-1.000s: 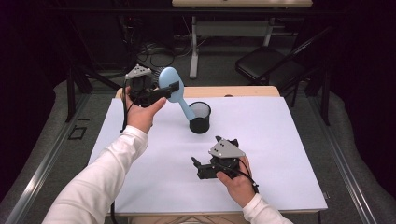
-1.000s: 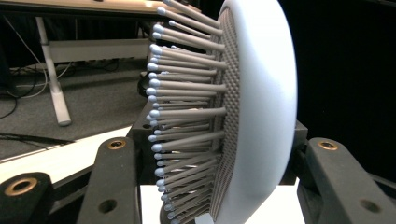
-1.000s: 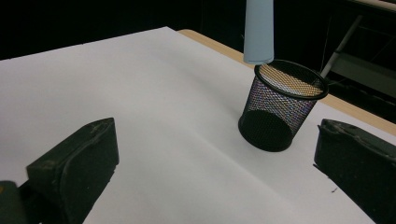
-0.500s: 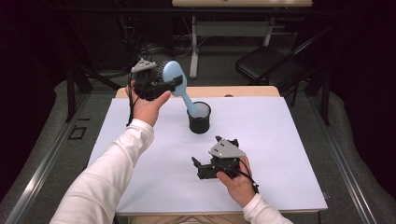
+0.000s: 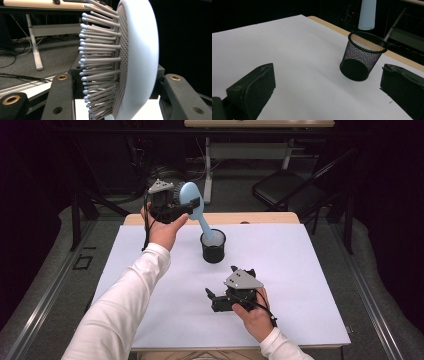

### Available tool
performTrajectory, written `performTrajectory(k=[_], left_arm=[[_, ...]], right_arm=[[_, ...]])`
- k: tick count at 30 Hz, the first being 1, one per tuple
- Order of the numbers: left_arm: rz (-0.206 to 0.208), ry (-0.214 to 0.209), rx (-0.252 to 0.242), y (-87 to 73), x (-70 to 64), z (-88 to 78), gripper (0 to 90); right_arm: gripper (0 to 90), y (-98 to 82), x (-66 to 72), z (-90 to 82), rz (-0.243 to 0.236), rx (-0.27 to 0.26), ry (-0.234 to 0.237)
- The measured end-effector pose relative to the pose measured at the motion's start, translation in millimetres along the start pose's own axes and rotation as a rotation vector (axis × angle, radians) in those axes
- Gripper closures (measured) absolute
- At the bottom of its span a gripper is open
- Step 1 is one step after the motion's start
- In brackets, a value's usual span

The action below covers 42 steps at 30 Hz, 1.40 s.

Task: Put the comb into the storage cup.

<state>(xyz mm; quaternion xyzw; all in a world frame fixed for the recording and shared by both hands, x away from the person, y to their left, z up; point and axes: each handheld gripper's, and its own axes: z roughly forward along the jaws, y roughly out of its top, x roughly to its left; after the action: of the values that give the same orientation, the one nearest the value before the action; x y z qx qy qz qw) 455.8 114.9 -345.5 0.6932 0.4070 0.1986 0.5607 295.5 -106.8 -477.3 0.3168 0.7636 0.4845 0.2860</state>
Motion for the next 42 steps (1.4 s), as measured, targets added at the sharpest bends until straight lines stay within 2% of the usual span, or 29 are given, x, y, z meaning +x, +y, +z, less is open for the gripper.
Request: performTrajectory(k=[13,42], left_arm=[[0.002,0.022,-0.014,2.7,-0.6,14.2,49.8],[-0.012,0.075,0.011,-3.0,0.2,37.9,49.5]], right_arm=[[0.0,0.1,-1.0,-0.4,0.004,-0.005,0.000],[0.0,-0.2,-2.5,-0.2,0.008,-0.002,0.003]])
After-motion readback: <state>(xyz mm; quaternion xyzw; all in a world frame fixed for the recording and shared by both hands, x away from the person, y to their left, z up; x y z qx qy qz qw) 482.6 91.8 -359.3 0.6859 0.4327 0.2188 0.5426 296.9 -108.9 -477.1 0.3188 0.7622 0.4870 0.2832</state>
